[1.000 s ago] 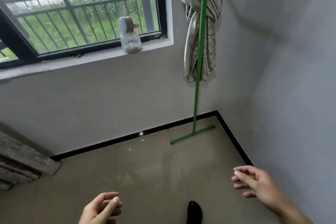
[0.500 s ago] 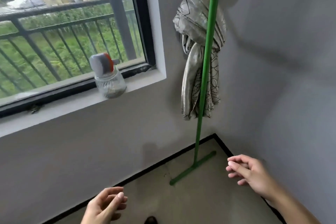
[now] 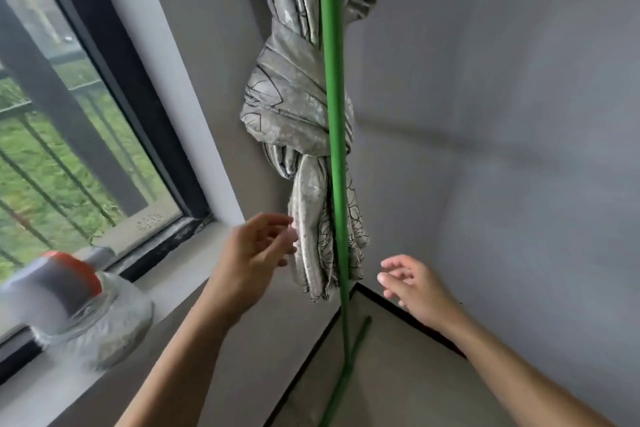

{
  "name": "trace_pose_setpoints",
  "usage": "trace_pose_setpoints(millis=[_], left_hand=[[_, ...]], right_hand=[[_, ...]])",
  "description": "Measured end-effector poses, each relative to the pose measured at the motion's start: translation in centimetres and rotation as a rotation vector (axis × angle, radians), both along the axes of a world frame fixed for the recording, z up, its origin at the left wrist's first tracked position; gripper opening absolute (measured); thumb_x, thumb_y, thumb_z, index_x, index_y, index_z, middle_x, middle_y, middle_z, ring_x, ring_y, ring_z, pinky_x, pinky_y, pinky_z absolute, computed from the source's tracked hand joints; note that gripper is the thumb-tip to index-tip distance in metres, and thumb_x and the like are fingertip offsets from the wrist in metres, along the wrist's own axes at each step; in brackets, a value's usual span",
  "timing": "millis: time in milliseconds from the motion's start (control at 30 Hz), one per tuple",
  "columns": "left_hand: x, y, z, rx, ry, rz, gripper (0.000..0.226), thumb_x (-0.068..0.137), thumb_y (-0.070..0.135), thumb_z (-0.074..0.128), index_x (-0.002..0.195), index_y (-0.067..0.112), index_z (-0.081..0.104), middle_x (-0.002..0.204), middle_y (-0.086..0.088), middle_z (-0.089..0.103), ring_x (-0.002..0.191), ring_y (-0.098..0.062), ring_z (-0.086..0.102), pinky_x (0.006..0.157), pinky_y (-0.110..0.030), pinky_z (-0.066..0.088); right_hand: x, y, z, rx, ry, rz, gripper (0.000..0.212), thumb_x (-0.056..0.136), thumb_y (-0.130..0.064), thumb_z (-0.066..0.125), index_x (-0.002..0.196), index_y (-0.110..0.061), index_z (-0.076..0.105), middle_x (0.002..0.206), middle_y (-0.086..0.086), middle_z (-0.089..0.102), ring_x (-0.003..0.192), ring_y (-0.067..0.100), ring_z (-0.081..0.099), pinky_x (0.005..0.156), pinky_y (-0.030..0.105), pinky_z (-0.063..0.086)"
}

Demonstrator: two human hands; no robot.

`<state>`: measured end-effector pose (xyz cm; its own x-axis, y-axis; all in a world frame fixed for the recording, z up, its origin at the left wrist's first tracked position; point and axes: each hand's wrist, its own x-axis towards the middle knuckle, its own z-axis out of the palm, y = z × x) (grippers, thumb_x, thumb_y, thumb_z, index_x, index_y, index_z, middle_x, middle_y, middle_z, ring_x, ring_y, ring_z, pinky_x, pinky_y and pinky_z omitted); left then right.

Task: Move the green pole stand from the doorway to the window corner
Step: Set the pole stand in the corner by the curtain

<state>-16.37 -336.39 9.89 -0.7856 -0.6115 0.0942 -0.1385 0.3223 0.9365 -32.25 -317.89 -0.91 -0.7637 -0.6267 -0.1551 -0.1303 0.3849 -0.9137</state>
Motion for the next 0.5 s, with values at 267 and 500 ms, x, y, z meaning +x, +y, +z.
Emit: trace_pose_setpoints(millis=[267,500], left_hand=[[-14.9,-2.7,6.6,-0.507,0.107,-0.046,0.035,0.087,0.027,0.059,0.119,0.013,0.052,0.092,0.007,0.067,0.079,-0.008,0.069,0.072,-0.032,0.056],[-20.2,-5.5,7.5,-0.536,0.083,-0.109,0.022,0.08,0.023,0.065,0.093,0.01,0.053,0.085,-0.013,0.068,0.075,-0.032,0.067,0.067,-0.049,0.058]], right_hand=[[-7.8,-10.4,2.8,0.18,0.428,0.144,0.05,0.076,-0.041,0.071,0.117,-0.02,0.052,0.093,0.0,0.068,0.073,0.021,0.066,0.068,0.035,0.055],[-11.1,-12.4,2.4,0.217,0.513,0.155,0.034,0.082,-0.041,0.065,0.097,-0.011,0.059,0.069,0.01,0.065,0.055,0.026,0.058,0.053,0.035,0.047]])
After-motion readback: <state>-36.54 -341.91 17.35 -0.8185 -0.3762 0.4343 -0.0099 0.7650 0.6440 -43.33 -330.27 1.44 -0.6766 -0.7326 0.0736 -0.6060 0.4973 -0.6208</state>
